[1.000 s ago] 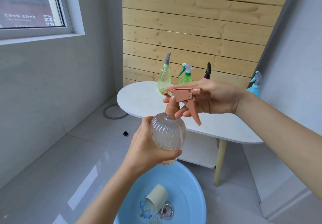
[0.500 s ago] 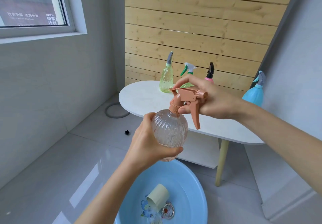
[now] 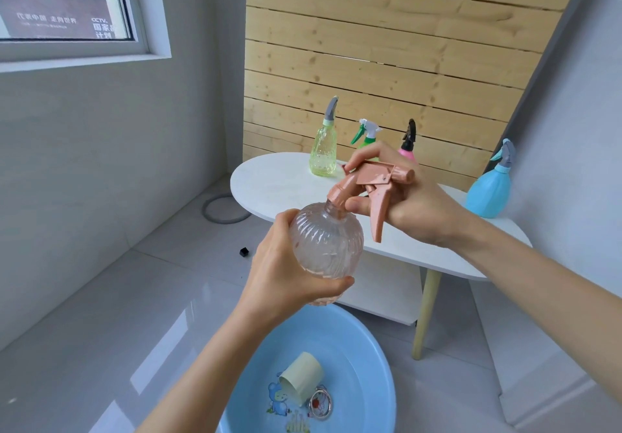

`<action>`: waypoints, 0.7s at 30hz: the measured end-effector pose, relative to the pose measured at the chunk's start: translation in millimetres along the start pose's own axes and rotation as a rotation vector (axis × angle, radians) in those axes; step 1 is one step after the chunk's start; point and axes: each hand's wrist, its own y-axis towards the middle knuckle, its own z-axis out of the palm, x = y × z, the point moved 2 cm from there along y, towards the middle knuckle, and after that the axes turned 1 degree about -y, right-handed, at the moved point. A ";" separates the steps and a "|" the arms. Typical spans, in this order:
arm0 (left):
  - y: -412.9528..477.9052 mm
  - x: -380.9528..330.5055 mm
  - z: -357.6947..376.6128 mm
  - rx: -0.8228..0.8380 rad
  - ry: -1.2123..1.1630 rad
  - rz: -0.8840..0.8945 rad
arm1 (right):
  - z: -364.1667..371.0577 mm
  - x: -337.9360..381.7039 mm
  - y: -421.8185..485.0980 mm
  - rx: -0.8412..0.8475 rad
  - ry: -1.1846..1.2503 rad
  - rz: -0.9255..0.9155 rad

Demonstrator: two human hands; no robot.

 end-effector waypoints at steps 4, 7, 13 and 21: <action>0.6 -2.1 -0.5 -0.014 0.046 0.010 | -1.2 7.2 3.4 0.056 -0.058 0.008; 0.1 -2.1 1.0 -0.013 0.071 0.016 | -1.7 8.6 5.0 0.110 -0.063 0.032; -0.1 -1.5 1.5 0.085 0.113 0.057 | -10.6 14.5 2.8 0.252 -0.179 0.062; 1.4 -2.1 0.4 0.030 0.111 0.056 | 0.8 7.7 -3.3 0.089 -0.136 0.035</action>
